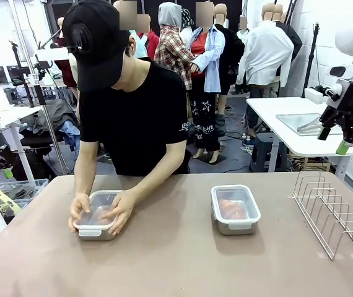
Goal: Place the bread in airtight containers.
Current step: Release when the human grabs the Airtight Container lid.
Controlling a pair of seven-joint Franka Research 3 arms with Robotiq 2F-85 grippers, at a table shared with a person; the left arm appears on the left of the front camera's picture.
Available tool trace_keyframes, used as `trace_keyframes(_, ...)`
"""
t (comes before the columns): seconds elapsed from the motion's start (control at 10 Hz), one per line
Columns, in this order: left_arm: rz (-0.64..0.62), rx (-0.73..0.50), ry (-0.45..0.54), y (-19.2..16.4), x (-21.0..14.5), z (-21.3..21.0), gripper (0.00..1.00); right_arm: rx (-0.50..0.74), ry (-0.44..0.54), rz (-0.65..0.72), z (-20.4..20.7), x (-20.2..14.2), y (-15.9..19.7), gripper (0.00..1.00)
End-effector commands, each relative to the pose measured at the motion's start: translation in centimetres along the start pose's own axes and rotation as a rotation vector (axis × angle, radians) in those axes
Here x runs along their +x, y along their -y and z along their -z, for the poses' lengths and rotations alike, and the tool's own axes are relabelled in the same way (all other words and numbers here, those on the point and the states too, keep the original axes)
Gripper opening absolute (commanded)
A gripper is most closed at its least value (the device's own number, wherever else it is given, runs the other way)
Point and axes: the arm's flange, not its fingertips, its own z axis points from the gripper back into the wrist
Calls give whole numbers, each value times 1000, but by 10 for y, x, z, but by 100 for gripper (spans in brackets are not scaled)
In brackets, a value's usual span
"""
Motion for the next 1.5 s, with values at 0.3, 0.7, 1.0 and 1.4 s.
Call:
trace_keyframes(0.3, -3, -1, 2, -1, 0, 0, 100, 8, -10, -13, 0, 1, -1, 100)
trace_keyframes(0.7, -3, -1, 2, -1, 0, 0, 100, 8, -10, -13, 0, 1, -1, 100)
trace_keyframes(1.0, -3, -1, 2, -1, 0, 0, 100, 8, -10, -13, 0, 1, -1, 100)
trace_keyframes(1.4, -3, -1, 2, -1, 0, 0, 100, 8, -10, -13, 0, 1, -1, 100)
